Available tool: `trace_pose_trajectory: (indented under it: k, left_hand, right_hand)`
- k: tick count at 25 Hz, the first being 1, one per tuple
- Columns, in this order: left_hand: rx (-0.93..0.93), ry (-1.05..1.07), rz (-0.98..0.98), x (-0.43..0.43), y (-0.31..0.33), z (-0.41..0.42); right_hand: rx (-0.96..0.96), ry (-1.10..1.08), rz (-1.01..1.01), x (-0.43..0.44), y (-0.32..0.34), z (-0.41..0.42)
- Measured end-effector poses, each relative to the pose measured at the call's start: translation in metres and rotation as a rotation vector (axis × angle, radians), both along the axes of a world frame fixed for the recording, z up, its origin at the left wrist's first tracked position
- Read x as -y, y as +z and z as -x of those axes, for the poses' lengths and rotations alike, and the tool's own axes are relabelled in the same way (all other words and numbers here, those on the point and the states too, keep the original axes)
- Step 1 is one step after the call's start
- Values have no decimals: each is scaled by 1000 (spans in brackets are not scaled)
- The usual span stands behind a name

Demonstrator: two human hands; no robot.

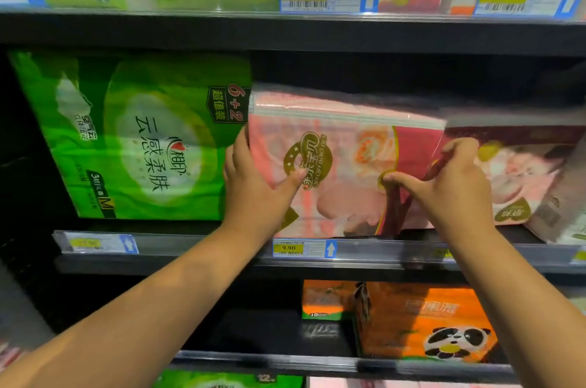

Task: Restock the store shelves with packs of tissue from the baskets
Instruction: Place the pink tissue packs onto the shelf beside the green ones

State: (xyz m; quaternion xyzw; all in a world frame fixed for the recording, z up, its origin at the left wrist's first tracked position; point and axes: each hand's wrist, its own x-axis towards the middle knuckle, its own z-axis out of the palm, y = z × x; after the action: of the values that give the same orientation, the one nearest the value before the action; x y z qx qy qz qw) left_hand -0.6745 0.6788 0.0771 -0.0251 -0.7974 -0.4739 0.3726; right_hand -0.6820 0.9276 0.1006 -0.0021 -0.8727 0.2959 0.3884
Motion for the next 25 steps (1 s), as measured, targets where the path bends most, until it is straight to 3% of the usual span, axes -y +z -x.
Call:
trace_pose_trajectory:
  k: [9,15,22,25]
  left_hand:
    - [57,-13,-14,-7,-13,6]
    - [118,-11,1,-5,-13,22]
    - [109,126,359,0,-9,27]
    - [57,201,723,4,-17,14]
  right_hand:
    - [18,120,190,-8,-21,8]
    - [-66,130,146,-3,-31,15]
    - [-47,129,-221,2,-44,22]
    - [-29,213,-474,24,-48,16]
